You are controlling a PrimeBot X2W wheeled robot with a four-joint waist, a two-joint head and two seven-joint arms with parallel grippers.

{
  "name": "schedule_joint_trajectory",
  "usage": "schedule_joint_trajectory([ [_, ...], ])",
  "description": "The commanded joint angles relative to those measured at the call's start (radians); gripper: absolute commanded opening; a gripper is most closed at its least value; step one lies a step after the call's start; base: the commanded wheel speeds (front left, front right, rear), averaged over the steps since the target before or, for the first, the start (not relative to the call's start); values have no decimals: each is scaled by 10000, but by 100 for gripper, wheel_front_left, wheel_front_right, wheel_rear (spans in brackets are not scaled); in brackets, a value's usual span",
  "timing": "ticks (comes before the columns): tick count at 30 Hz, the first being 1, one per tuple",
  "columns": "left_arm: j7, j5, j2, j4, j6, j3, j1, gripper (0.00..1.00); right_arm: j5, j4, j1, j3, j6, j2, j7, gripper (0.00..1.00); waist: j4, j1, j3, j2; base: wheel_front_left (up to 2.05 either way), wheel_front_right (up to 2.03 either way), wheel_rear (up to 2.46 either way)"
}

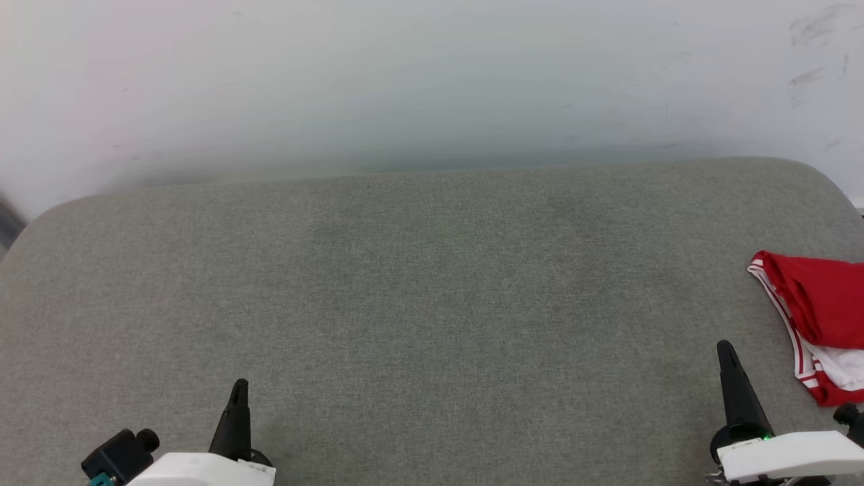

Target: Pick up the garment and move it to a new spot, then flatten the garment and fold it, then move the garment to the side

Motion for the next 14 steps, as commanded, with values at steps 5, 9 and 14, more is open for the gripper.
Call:
schedule_joint_trajectory([
  [5,169,-795,66,17,-152,71,-387,0,756,16,-354,-44,0,-101,170,0,4,0,6,-1,0,0,0],
  [9,278,-1303,72,108,-215,110,-480,0,1229,83,-450,-62,0,-105,294,0,6,0,11,-1,0,0,0],
  [14,424,-1911,77,202,-291,163,-631,0,1794,170,-542,-89,-1,-106,440,0,10,0,18,-1,0,0,0],
])
